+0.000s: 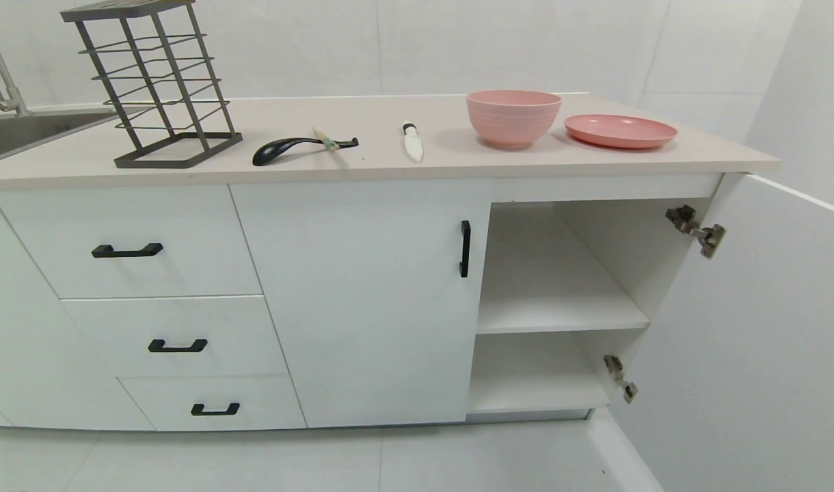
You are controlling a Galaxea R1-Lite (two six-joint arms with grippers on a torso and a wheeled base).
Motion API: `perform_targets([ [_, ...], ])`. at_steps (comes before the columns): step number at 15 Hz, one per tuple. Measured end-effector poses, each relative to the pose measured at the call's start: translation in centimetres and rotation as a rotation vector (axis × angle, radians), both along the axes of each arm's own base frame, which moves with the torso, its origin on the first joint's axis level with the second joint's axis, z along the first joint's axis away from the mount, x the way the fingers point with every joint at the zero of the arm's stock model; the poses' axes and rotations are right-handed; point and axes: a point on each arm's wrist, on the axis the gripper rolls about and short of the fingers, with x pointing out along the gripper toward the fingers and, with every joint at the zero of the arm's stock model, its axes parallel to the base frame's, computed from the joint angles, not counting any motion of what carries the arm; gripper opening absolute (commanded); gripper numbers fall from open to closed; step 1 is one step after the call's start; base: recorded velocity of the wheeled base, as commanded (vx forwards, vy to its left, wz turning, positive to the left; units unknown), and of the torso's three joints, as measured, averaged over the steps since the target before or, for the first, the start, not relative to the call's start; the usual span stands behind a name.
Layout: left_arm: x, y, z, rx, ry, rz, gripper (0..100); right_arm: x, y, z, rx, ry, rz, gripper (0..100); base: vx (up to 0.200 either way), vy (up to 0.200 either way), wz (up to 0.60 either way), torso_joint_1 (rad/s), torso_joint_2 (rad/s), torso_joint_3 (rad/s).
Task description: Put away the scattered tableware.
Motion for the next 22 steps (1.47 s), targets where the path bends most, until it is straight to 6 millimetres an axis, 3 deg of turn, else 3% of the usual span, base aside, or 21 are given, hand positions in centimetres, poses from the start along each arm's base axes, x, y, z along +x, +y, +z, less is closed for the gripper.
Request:
perform_targets([
  [4,0.04,0.04,-0.33,0.035,0.02,0.108,100,0.07,-0.39,-0.16,0.028,0.021,-0.18,100,0.0,0.0,0.0,0.0,0.0,0.0],
  [9,-0.44,0.08,-0.86,0.021,-0.003,0.337,100,0.09,-0.47,-0.21,0.032,0.023,-0.215,100,0.0,0.0,0.0,0.0,0.0,0.0],
  [12,-0.57,0.09,-0.9,0.027,-0.021,0.351,100,0.12,-0.69,-0.62,0.067,0.067,-0.315,100,0.0,0.0,0.0,0.0,0.0,0.0],
  [19,-0.58,0.07,-0.91,0.008,-0.018,0.342,100,0.13,-0.7,-0.68,0.115,0.083,-0.315,100,0.0,0.0,0.0,0.0,0.0,0.0],
  [22,-0.58,0.08,-0.92,-0.015,-0.012,0.344,100,0.13,-0.7,-0.67,0.116,0.083,-0.315,100,0.0,-0.2,0.0,0.002,0.0,0.004],
])
